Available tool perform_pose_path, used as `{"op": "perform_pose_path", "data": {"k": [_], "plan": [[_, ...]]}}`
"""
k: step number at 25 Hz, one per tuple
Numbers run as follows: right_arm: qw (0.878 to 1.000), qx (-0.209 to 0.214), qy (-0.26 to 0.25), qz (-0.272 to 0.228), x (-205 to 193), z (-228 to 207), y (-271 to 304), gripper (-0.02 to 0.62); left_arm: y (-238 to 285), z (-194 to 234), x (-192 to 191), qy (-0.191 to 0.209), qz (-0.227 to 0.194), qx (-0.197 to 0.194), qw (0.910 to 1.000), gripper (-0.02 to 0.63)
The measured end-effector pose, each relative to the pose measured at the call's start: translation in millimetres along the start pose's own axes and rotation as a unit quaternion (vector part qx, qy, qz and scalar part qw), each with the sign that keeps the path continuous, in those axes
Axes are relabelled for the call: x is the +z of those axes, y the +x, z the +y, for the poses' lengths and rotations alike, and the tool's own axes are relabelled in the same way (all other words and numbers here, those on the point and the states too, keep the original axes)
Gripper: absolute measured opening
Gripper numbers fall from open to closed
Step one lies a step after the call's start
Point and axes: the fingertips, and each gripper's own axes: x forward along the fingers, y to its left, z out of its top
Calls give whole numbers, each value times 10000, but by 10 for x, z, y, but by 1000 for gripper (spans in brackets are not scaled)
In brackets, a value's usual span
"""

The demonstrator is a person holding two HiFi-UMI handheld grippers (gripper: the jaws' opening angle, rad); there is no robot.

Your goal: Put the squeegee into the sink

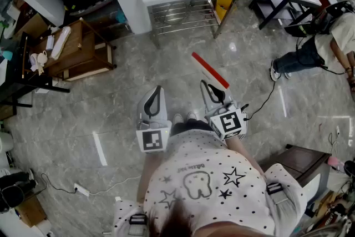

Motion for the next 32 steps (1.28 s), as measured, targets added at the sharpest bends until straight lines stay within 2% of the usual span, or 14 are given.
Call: {"op": "perform_pose_path", "data": {"k": [4, 16, 23, 32], "plan": [[10000, -13, -17, -39, 109, 0, -71, 17, 14, -141, 61, -66, 126, -109, 9998, -3], [10000, 52, -11, -31, 62, -239, -192, 17, 138, -399, 92, -75, 132, -76, 9999, -3], [9984, 405, 248, -309, 103, -353, -211, 18, 269, -501, 34, -9, 14, -7, 10000, -3], [9976, 613, 239, -218, 9, -481, -166, 17, 401, -567, 35, -202, 78, 146, 9997, -3]]}}
